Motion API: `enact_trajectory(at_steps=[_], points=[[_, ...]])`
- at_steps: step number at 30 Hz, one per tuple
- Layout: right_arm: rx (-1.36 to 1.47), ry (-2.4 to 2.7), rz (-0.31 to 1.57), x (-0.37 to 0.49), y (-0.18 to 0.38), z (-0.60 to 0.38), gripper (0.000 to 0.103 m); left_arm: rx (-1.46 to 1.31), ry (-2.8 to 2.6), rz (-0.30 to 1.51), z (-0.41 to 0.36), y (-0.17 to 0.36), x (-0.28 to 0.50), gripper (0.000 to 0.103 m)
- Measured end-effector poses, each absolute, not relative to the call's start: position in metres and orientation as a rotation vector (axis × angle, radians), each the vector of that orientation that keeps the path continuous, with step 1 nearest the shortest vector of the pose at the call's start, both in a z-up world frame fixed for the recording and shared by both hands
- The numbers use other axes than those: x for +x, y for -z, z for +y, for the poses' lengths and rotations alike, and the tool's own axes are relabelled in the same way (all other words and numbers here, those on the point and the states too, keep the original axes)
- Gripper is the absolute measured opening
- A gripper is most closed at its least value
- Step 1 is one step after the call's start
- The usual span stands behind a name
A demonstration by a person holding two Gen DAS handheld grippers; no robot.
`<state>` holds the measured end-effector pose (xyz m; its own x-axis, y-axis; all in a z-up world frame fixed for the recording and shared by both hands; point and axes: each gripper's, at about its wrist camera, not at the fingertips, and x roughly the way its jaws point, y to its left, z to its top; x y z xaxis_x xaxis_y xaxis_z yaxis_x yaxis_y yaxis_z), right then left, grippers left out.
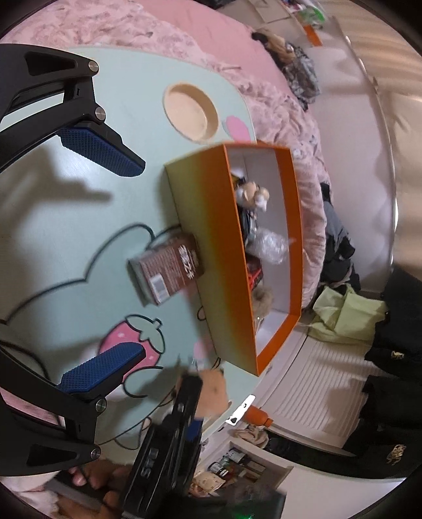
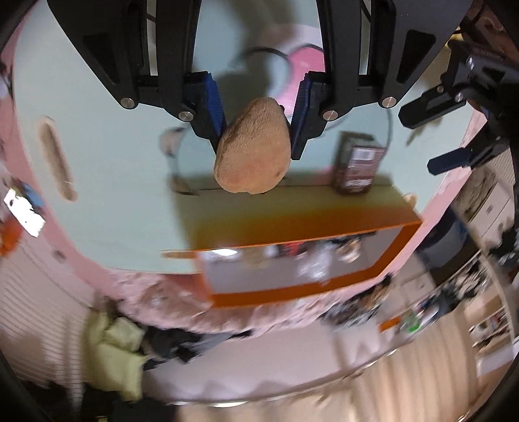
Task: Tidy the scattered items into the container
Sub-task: 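Grasp tan plush with right tool while left tool grasps brown card box, then lower card box into box with left tool while right tool drops tan plush in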
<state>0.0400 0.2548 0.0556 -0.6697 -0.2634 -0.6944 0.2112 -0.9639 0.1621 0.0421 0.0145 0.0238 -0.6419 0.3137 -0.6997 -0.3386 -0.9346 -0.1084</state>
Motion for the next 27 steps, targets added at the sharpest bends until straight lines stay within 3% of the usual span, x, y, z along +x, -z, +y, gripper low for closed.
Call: enact_trajectory(at_steps=[3, 8, 11, 13, 27], points=[[1.11, 2.675, -0.159, 0.044, -0.058, 0.271, 0.039, -1.097, -2.578, 0.041, 0.026, -0.02, 0.034, 0.102], [1.132, 2.658, -0.196, 0.041, -0.054, 0.275, 0.039, -1.133, -2.586, 0.028, 0.037, -0.014, 0.022, 0.09], [1.132, 2.654, -0.172, 0.041, -0.053, 0.27, 0.039, -1.15, -2.59, 0.042, 0.038, -0.009, 0.017, 0.076], [1.122, 2.662, -0.143, 0.043, -0.055, 0.267, 0.039, -1.144, -2.576, 0.051, 0.039, -0.007, 0.016, 0.05], [1.089, 2.692, -0.074, 0.05, -0.058, 0.261, 0.039, -0.981, -2.592, 0.141, 0.031, -0.036, 0.044, 0.04]])
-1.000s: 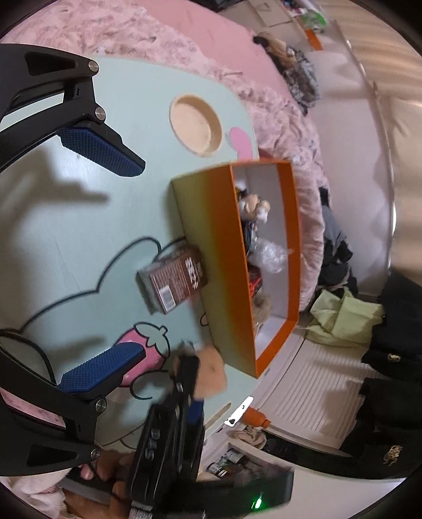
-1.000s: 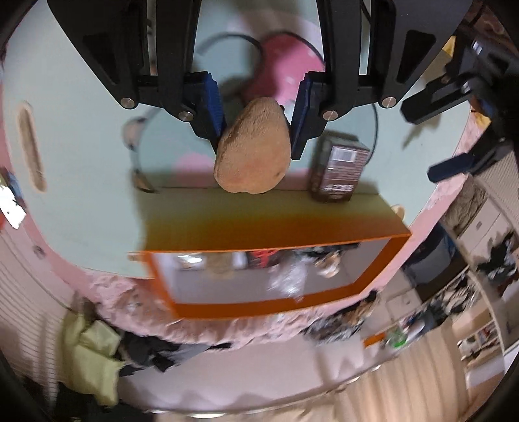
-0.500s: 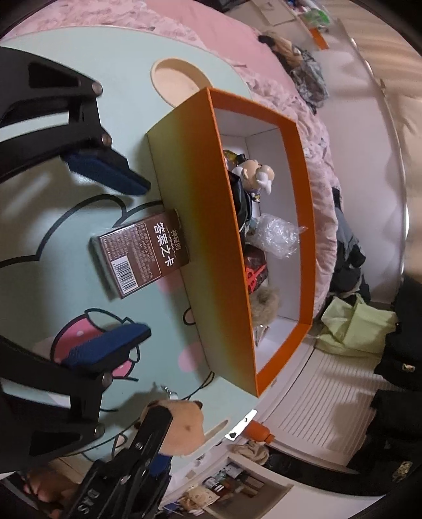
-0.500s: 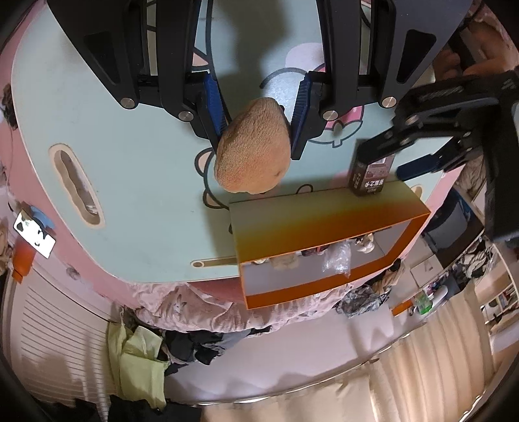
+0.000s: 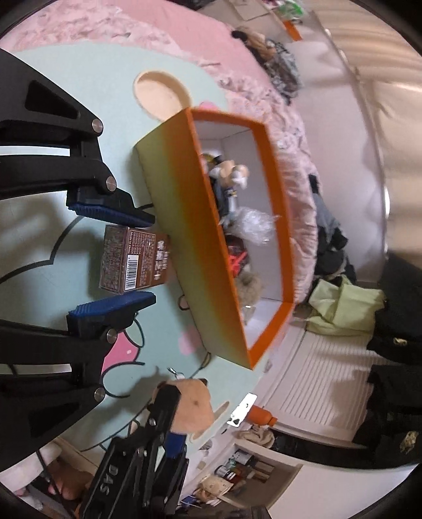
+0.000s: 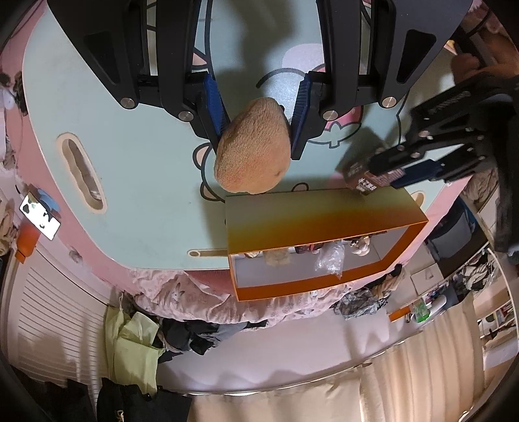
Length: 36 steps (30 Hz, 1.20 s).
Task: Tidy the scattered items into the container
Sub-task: 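Lower card box into box with left tool while right tool drops tan plush in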
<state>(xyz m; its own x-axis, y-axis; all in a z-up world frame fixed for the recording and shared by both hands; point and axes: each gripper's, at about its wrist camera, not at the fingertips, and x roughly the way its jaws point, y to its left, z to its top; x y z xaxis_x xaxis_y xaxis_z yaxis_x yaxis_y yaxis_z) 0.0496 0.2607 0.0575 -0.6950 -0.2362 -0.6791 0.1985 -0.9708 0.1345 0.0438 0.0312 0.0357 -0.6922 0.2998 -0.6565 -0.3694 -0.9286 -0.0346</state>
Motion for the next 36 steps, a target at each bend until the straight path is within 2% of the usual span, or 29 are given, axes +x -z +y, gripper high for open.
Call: enact_trajectory(at_steps=[15, 25, 31, 36], points=[[1.054, 2.709, -0.007, 0.052, -0.063, 0.254, 0.039, -0.812, -2.623, 0.132, 0.028, -0.086, 0.055, 0.039], [0.97, 2.661, 0.006, 0.029, -0.097, 0.239, 0.039, -0.856, -2.627, 0.065, 0.024, -0.107, 0.001, 0.039], [0.972, 2.639, 0.055, -0.022, -0.121, 0.219, 0.039, -0.981, -2.607, 0.073, 0.027, -0.096, -0.043, 0.039], [1.05, 2.609, 0.04, -0.056, -0.111, 0.208, 0.039, -1.047, -2.644, 0.111, 0.028, -0.08, -0.066, 0.039]])
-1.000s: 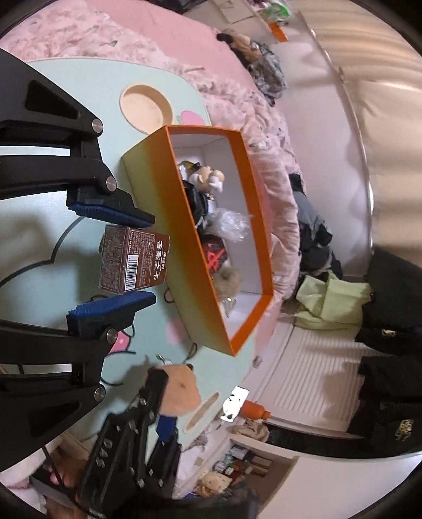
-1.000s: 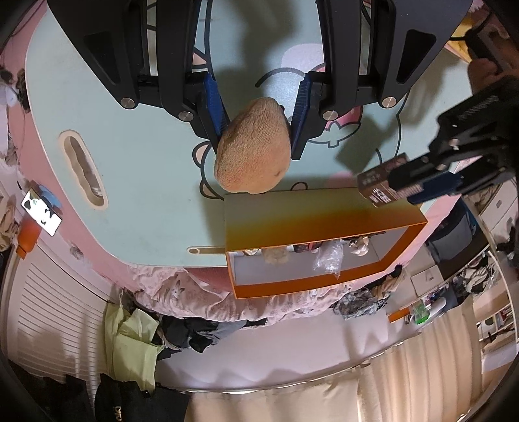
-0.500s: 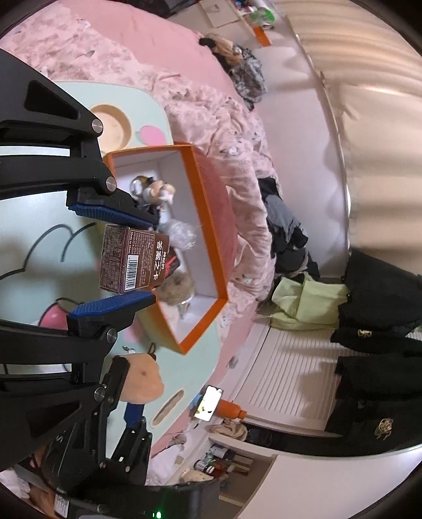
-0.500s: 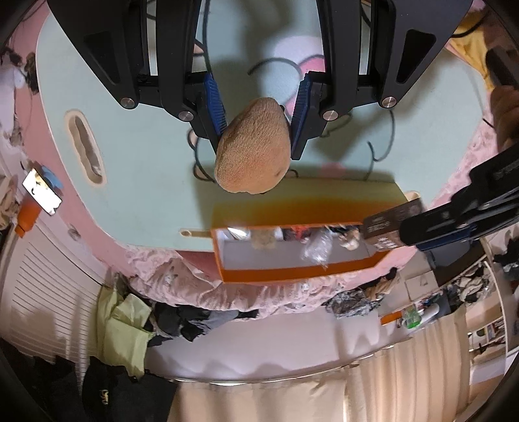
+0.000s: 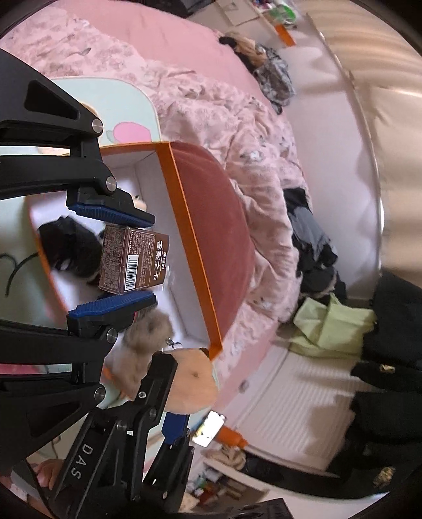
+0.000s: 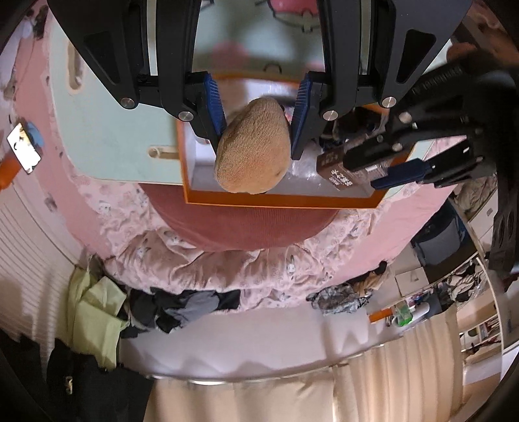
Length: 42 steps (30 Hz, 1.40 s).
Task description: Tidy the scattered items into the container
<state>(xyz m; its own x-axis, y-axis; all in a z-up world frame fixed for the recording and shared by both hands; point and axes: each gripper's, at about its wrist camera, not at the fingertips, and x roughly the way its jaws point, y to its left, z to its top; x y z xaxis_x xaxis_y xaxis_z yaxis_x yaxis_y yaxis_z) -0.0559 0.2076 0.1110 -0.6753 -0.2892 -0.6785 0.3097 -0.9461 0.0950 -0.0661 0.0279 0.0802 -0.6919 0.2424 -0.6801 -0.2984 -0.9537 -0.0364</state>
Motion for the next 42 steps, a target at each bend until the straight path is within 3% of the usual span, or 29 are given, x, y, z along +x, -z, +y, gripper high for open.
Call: enact_trajectory(at_steps=[2, 7, 9, 13, 15, 29, 42], points=[[1.084, 2.601, 0.043, -0.064, -0.103, 0.203, 0.039, -1.063, -2.661, 0.105, 0.026, -0.076, -0.071, 0.04], [1.162, 2.608, -0.07, -0.075, -0.09, 0.207, 0.042, -1.036, -2.775, 0.175, 0.023, -0.073, -0.066, 0.078], [1.162, 2.61, -0.088, -0.074, -0.089, 0.209, 0.042, -1.016, -2.786, 0.165, 0.019, -0.075, -0.063, 0.083], [1.141, 2.668, -0.086, -0.068, -0.094, 0.215, 0.066, -1.022, -2.787, 0.09, 0.007, -0.078, -0.06, 0.09], [1.098, 2.691, -0.077, -0.064, -0.099, 0.216, 0.071, -1.026, -2.798, 0.069, 0.003, -0.08, -0.059, 0.09], [1.021, 2.715, -0.066, -0.009, -0.116, 0.219, 0.071, -0.932, -2.746, 0.038, 0.008, -0.094, 0.006, 0.094], [1.152, 2.685, -0.04, 0.03, -0.084, 0.241, 0.071, -1.131, -2.657, -0.007, 0.01, -0.034, 0.04, 0.095]])
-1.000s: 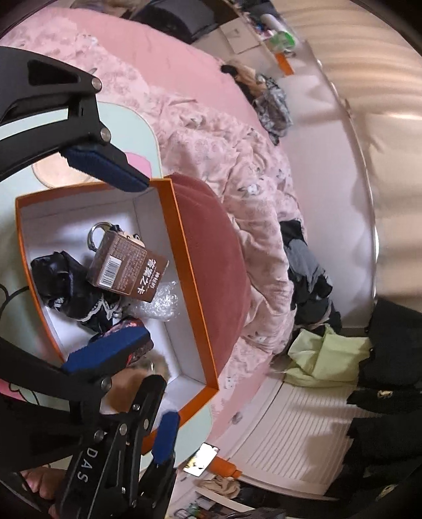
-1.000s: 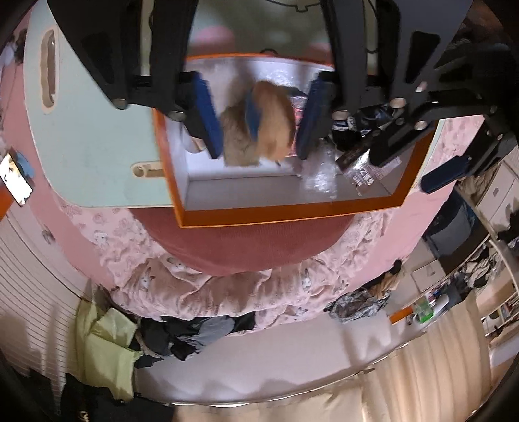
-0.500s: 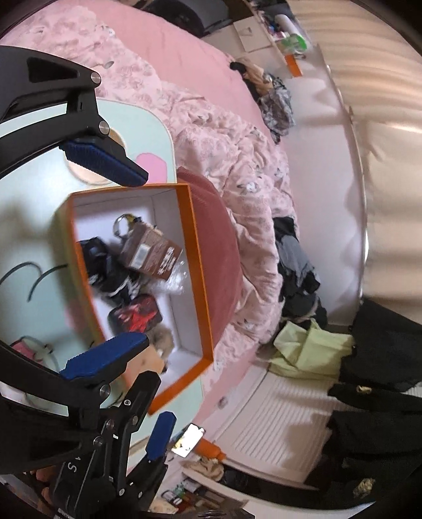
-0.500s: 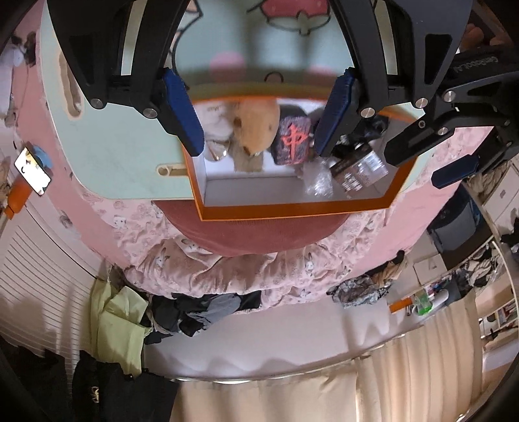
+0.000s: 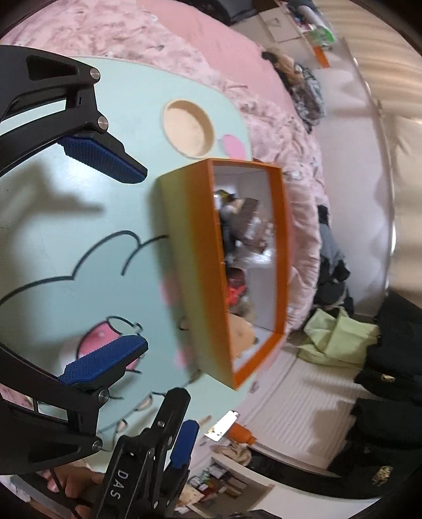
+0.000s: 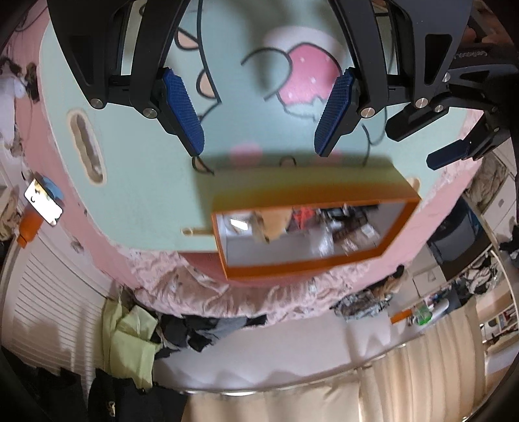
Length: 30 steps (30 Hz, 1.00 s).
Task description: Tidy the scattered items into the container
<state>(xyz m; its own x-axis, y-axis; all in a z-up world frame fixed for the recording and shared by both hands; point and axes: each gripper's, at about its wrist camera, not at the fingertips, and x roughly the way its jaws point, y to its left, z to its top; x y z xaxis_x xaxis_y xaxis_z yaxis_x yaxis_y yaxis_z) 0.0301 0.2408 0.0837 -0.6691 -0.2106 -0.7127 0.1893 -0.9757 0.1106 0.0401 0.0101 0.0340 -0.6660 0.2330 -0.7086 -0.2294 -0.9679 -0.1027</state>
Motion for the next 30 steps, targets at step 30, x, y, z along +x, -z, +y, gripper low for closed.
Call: enact_trajectory(at_steps=[30], points=[[1.377, 2.649, 0.142, 0.035, -0.02, 0.246, 0.103, -1.254, -2.75, 0.078, 0.016, 0.014, 0.032, 0.103]])
